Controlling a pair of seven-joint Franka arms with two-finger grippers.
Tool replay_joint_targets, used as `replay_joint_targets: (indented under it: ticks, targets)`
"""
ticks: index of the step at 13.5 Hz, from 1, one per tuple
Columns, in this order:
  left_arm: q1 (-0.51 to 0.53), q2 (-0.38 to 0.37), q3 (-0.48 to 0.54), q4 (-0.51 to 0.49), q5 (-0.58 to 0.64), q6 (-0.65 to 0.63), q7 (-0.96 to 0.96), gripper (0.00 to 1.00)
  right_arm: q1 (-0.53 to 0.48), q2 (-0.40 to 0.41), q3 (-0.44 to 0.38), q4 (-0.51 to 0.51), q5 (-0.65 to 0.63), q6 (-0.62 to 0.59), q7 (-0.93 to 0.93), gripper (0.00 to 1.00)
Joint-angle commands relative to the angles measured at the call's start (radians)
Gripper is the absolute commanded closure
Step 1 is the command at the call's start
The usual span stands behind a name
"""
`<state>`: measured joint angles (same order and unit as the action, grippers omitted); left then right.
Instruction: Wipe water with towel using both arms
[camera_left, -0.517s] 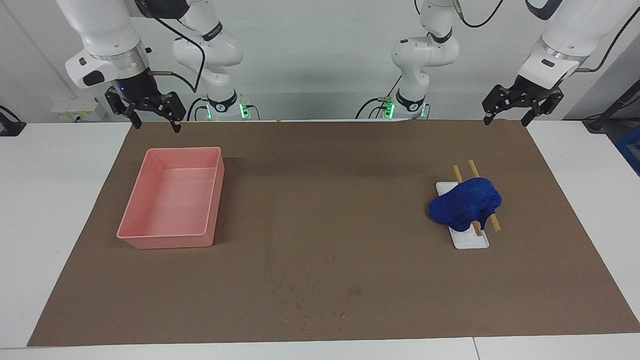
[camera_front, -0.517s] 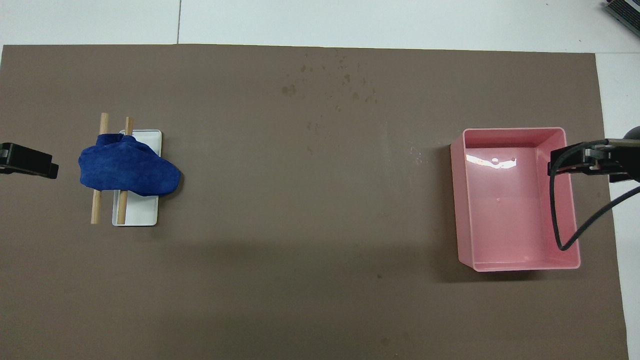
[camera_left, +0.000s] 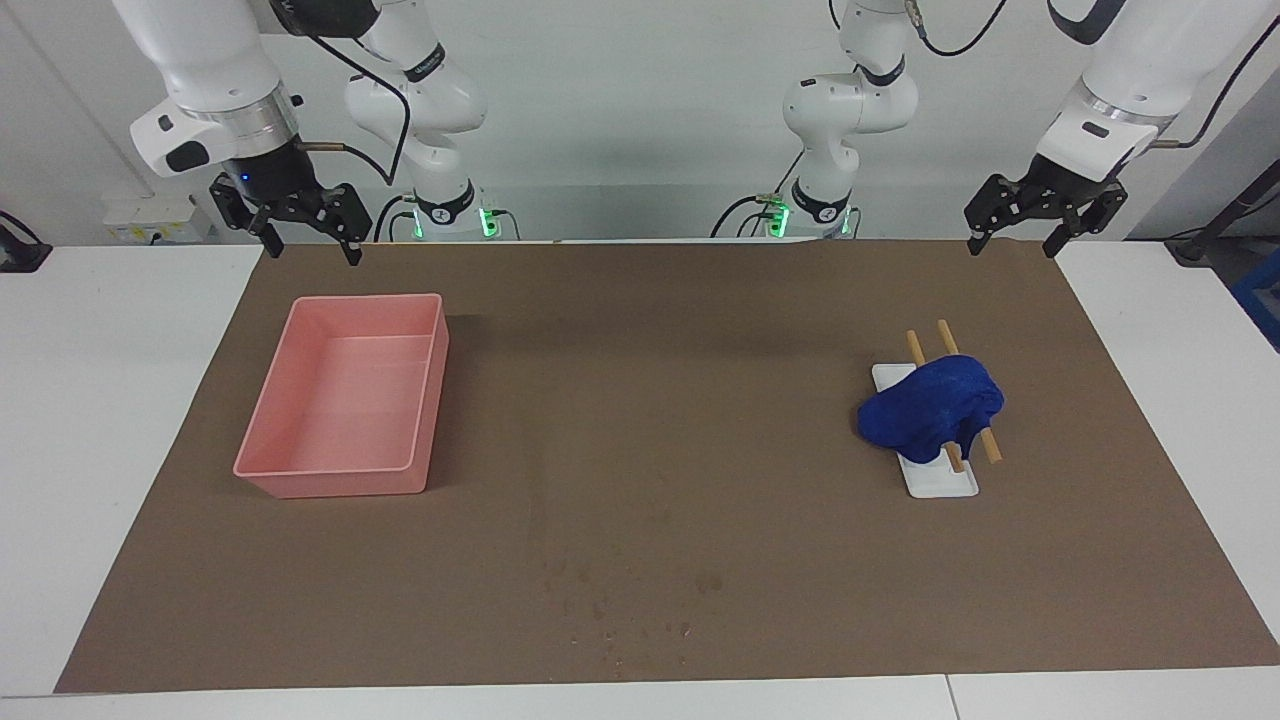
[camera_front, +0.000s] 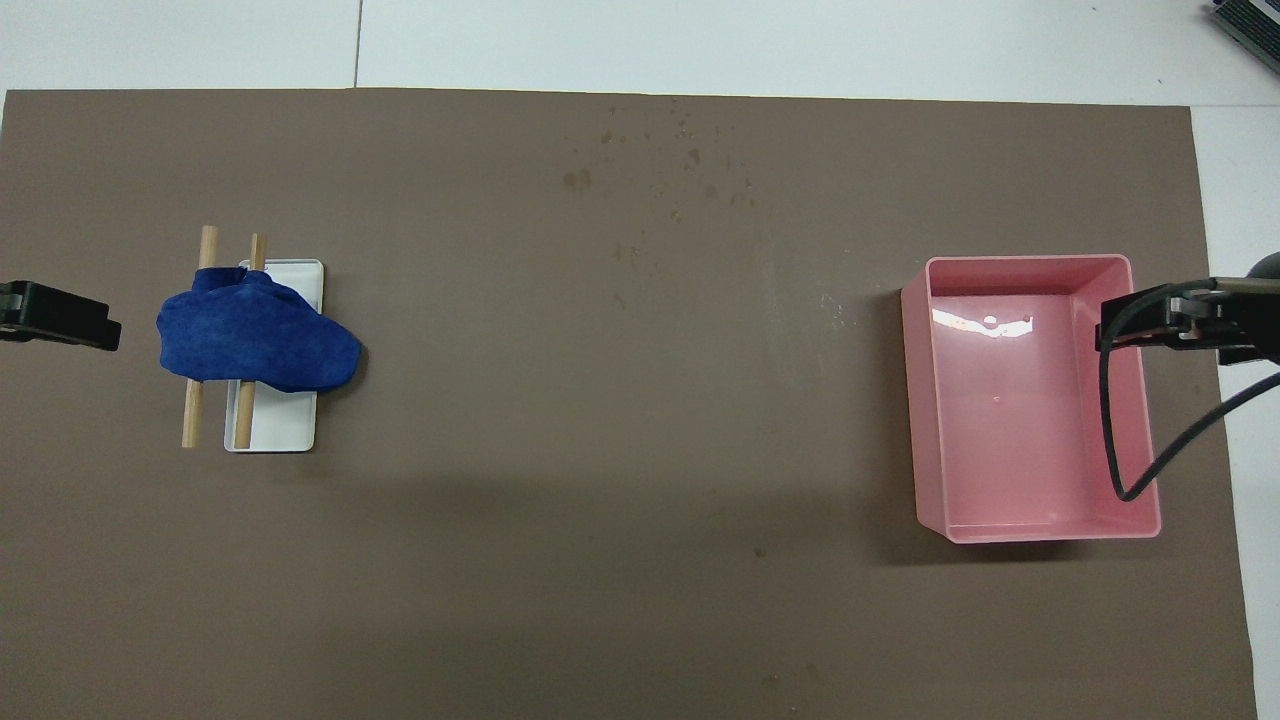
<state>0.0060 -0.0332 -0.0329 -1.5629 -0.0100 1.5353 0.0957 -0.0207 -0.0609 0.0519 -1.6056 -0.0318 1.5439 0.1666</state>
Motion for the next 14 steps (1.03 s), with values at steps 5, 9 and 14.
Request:
replay_joint_targets:
  ticks: [5, 9, 14]
  targets:
    - [0.009, -0.109, 0.002, -0.382, -0.01, 0.421, -0.059, 0.0, -0.018, -0.016, 0.011, -0.011, 0.009, -0.007, 0.011, 0.0]
    - [0.017, -0.024, 0.004, -0.488, 0.034, 0.672, -0.102, 0.0, -0.018, -0.016, 0.011, -0.011, 0.009, -0.007, 0.011, 0.0]
    - [0.017, 0.068, 0.004, -0.491, 0.122, 0.796, -0.193, 0.0, -0.018, -0.043, 0.009, -0.011, 0.009, -0.007, 0.011, 0.0]
